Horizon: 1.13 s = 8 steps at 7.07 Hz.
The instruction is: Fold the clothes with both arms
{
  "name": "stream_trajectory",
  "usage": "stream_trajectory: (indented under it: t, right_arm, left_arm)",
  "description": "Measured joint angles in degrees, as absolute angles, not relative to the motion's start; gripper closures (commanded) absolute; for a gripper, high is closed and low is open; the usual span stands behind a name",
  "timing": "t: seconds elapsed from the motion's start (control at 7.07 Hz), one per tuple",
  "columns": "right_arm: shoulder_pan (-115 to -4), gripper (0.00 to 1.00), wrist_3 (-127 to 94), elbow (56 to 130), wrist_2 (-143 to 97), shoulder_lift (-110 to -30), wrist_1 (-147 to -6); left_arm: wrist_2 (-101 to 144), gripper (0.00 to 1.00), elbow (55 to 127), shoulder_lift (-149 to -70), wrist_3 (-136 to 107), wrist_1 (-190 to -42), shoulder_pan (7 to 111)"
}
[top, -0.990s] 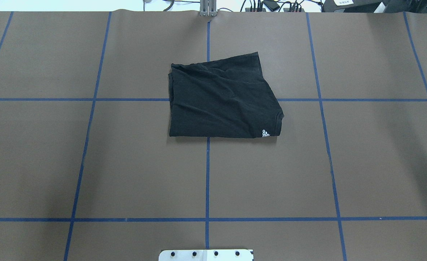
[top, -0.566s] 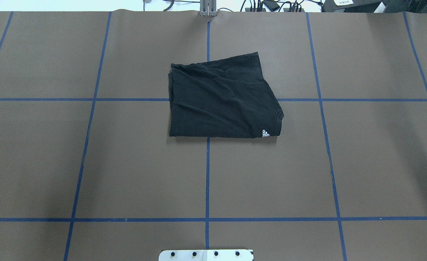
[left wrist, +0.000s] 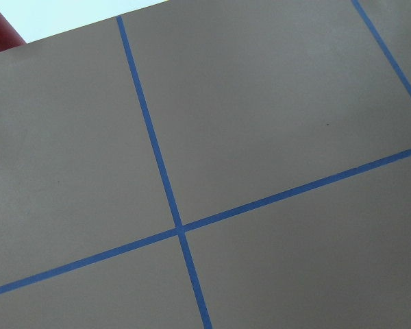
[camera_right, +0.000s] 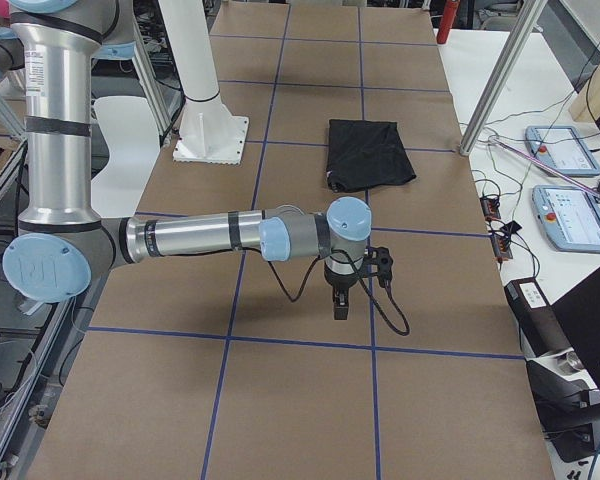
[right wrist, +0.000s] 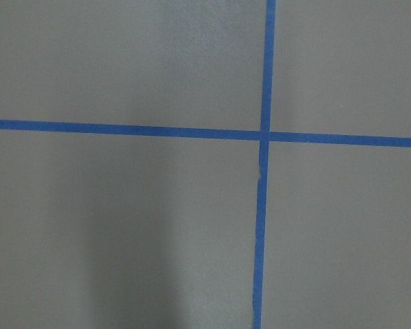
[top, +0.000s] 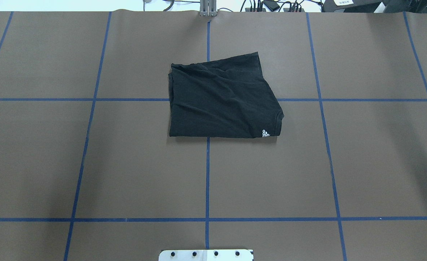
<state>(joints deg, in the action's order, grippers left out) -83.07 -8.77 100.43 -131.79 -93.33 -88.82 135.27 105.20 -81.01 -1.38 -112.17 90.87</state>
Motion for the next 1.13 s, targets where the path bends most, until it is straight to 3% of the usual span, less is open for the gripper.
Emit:
stream_trajectory:
  t: [1.13]
  right_arm:
    - [-83.06,0.0,-9.04,99.87,-131.71,-93.35,-88.8]
  left_arm:
    - [135.61,0.0,105.89,-80.51,-1.35,-112.32,90.87]
